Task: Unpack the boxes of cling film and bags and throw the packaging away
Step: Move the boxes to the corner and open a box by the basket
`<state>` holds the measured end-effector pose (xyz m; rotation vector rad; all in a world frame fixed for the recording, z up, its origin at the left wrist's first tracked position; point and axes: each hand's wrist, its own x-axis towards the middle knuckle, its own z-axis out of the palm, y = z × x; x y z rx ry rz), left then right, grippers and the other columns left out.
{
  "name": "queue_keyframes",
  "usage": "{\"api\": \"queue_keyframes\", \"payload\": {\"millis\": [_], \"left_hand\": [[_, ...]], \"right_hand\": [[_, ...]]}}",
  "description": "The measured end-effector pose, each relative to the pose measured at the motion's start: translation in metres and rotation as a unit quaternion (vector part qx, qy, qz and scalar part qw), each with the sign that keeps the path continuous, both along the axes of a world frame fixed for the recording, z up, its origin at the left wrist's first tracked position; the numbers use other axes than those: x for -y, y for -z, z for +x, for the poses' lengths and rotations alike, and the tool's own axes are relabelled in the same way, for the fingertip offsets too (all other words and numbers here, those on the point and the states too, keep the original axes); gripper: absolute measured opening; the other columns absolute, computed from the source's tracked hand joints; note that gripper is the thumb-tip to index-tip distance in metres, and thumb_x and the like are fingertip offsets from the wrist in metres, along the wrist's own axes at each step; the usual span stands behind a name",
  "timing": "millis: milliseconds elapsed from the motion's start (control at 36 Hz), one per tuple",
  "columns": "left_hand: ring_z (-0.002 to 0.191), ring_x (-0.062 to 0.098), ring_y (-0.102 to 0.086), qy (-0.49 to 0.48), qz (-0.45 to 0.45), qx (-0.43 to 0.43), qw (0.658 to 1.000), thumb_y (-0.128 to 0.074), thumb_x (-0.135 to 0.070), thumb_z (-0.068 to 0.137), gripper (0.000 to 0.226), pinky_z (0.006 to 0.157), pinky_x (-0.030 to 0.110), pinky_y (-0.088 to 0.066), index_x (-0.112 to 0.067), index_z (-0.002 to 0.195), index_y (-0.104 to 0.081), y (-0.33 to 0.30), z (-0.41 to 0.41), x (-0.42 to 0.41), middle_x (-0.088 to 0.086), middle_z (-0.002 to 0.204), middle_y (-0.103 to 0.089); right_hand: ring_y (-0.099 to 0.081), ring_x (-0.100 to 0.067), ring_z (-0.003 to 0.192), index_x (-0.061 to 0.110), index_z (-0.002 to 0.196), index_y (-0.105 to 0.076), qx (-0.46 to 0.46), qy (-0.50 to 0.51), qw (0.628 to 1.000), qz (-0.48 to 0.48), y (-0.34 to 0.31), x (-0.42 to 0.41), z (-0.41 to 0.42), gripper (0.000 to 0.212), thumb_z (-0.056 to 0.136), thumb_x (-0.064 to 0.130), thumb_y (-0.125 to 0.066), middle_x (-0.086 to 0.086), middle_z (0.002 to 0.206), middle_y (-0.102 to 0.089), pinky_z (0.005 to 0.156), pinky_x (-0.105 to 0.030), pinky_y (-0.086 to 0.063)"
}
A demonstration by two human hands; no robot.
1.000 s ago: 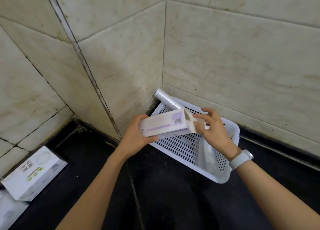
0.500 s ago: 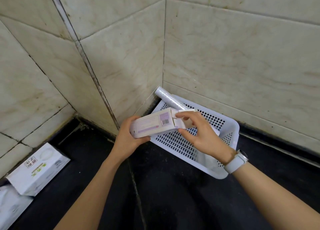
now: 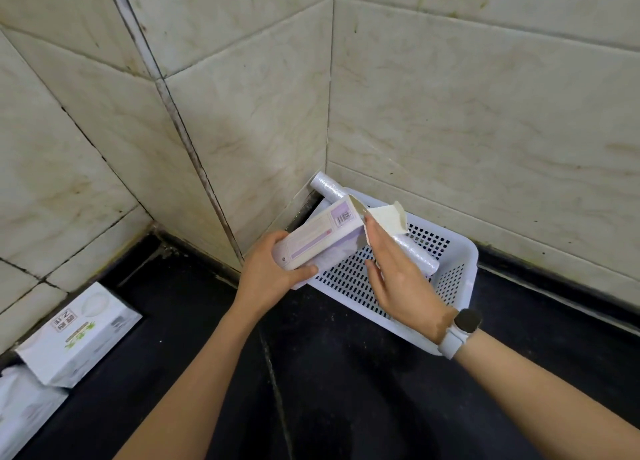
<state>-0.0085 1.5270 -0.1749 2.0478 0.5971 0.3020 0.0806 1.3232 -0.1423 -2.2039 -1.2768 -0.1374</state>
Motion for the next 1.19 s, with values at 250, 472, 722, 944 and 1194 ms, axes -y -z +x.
{"api": "queue_keyframes", "payload": {"millis": [250,472,722,944,1194], "left_hand": [[0.105,0.009,-0.048,0.022,0.022,-0.039,0.999,-0.082,-0.045,0.058,0.064,0.082,0.028,-0.043,-0.040,0.110,-0.045,0.009,-0.013,-0.007,-0.015,0.111,-0.050],[0.101,-0.027,-0.037,0.059,0.036,-0.003,0.998,-0.083,-0.037,0.060,0.066,0.075,0.011,-0.035,-0.067,0.098,-0.038,0.003,-0.020,-0.010,-0.038,0.103,-0.044],[0.103,-0.019,-0.041,0.078,0.108,0.040,0.990,-0.084,-0.028,0.061,0.070,0.074,0.009,-0.034,-0.054,0.106,-0.038,-0.003,-0.021,-0.014,-0.029,0.107,-0.045],[0.097,-0.009,-0.040,0.032,0.127,0.051,0.990,-0.084,-0.029,0.060,0.070,0.077,0.009,-0.033,-0.043,0.112,-0.040,0.005,-0.026,-0.019,-0.025,0.107,-0.042],[0.109,0.018,-0.043,0.064,0.317,0.028,0.946,-0.069,-0.044,0.068,0.063,0.091,0.040,-0.042,-0.025,0.122,-0.043,0.004,-0.024,-0.003,-0.002,0.117,-0.052]], "right_hand": [[-0.052,0.011,0.090,0.014,0.115,-0.063,-0.251,0.040,0.965,0.067,-0.011,0.005,0.014,0.036,0.091,0.000,-0.040,-0.005,0.117,-0.064,0.078,0.001,-0.037],[-0.056,-0.006,0.108,0.023,0.118,-0.056,-0.300,0.032,0.944,0.132,-0.024,0.000,0.013,0.036,0.091,0.002,-0.047,0.006,0.114,-0.060,0.094,-0.025,-0.048],[-0.051,-0.007,0.106,0.018,0.116,-0.060,-0.267,-0.025,0.961,0.059,-0.032,-0.005,0.022,0.027,0.094,0.011,-0.045,0.004,0.113,-0.054,0.089,-0.015,-0.041],[-0.055,-0.003,0.096,0.022,0.113,-0.060,-0.285,0.089,0.946,0.130,-0.014,-0.001,0.008,0.025,0.091,0.013,-0.052,0.008,0.106,-0.056,0.080,-0.010,-0.046],[-0.057,-0.013,0.077,0.010,0.114,-0.061,-0.444,0.151,0.878,0.100,-0.005,-0.019,0.000,0.035,0.083,0.024,-0.065,-0.001,0.084,-0.065,0.079,-0.034,-0.048]]}}
